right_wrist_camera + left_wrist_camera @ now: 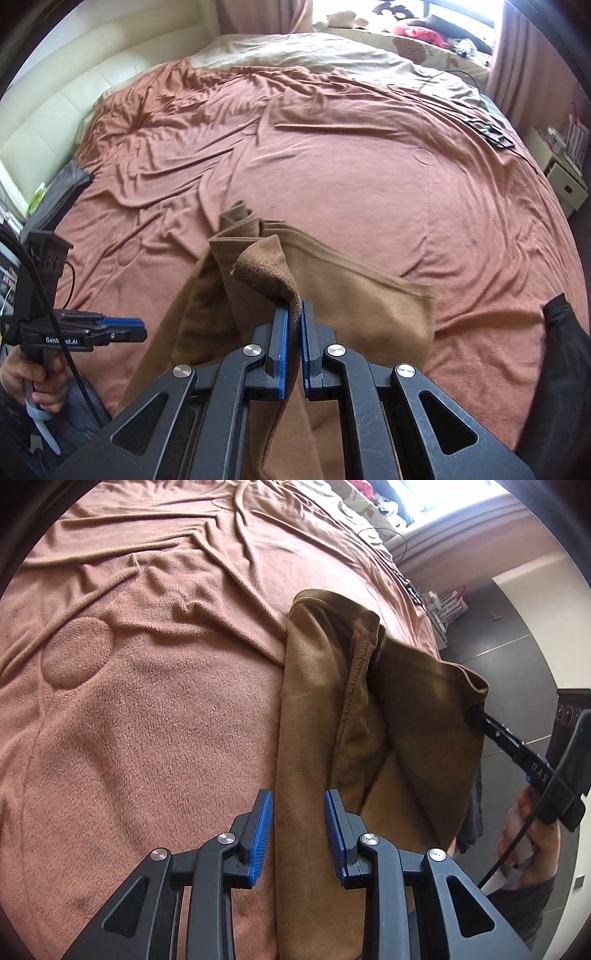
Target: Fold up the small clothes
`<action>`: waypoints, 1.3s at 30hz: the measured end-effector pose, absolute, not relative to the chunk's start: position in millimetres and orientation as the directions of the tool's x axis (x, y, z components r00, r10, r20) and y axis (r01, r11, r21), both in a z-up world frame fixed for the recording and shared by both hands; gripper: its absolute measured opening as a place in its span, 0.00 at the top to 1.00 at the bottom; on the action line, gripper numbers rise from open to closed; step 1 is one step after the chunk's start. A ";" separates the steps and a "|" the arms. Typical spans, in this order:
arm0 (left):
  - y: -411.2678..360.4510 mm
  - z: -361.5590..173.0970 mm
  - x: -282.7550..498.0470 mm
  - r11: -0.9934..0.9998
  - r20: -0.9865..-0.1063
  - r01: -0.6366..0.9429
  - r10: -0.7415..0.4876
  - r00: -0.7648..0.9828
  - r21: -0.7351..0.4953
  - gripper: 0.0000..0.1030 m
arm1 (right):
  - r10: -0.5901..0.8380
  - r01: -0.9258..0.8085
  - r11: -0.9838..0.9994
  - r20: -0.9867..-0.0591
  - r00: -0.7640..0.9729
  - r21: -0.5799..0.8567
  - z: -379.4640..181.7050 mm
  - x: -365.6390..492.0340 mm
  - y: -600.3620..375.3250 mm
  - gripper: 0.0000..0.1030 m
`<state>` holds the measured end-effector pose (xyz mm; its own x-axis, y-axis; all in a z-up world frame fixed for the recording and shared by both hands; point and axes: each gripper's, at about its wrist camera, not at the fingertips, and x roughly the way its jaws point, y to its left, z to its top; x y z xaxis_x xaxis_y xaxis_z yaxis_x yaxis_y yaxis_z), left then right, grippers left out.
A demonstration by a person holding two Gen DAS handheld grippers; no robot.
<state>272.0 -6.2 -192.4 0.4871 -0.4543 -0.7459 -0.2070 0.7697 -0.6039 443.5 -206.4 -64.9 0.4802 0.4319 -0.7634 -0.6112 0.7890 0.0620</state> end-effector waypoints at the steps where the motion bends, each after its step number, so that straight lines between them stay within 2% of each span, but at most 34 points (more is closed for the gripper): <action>1: -8.5 -192.8 273.5 0.775 -0.746 -0.201 -0.450 0.490 -0.599 0.71 | 0.429 -0.599 0.798 -0.761 0.486 0.067 -65.7 448.1 -210.6 0.98; 15: -29.3 -206.3 281.2 0.820 -0.759 -0.177 -0.392 0.520 -0.545 0.71 | 0.414 -0.401 0.886 -0.782 0.465 0.231 -113.2 521.2 -269.3 0.98; 19: -25.7 -211.0 282.4 0.806 -0.757 -0.197 -0.397 0.519 -0.558 0.71 | 0.401 -0.371 0.898 -0.783 0.476 0.235 -120.4 532.9 -271.0 0.99; 23: -29.0 -209.1 282.4 0.821 -0.765 -0.191 -0.380 0.521 -0.538 0.71 | 0.325 -0.303 0.935 -0.786 0.525 0.184 -118.2 536.8 -275.1 0.98; 26: -27.5 -209.8 280.6 0.814 -0.759 -0.194 -0.386 0.524 -0.548 0.71 | 0.392 -0.328 0.911 -0.779 0.490 0.251 -113.0 524.8 -274.4 0.98; 30: -22.3 -212.6 276.7 0.792 -0.743 -0.200 -0.408 0.530 -0.577 0.71 | 0.427 -0.429 0.875 -0.778 0.460 0.226 -100.1 500.1 -261.6 0.97; 31: -21.3 -213.5 276.5 0.787 -0.740 -0.201 -0.414 0.530 -0.584 0.71 | 0.433 -0.453 0.864 -0.781 0.450 0.218 -96.4 493.0 -257.7 0.92; 33: -18.1 -214.9 275.1 0.779 -0.735 -0.204 -0.420 0.532 -0.593 0.71 | 0.442 -0.504 0.842 -0.783 0.437 0.194 -88.8 477.4 -247.9 0.66; 34: -16.7 -215.5 274.6 0.774 -0.731 -0.205 -0.426 0.533 -0.600 0.71 | 0.445 -0.525 0.832 -0.781 0.438 0.179 -85.5 470.1 -244.0 0.45; 35: -15.6 -215.9 274.3 0.770 -0.729 -0.207 -0.429 0.534 -0.604 0.72 | 0.447 -0.550 0.820 -0.778 0.441 0.160 -82.0 462.9 -240.4 0.41; 39: -12.3 -217.4 272.3 0.759 -0.724 -0.212 -0.438 0.534 -0.616 0.77 | 0.445 -0.646 0.760 -0.784 0.434 0.074 -74.9 430.5 -221.6 0.41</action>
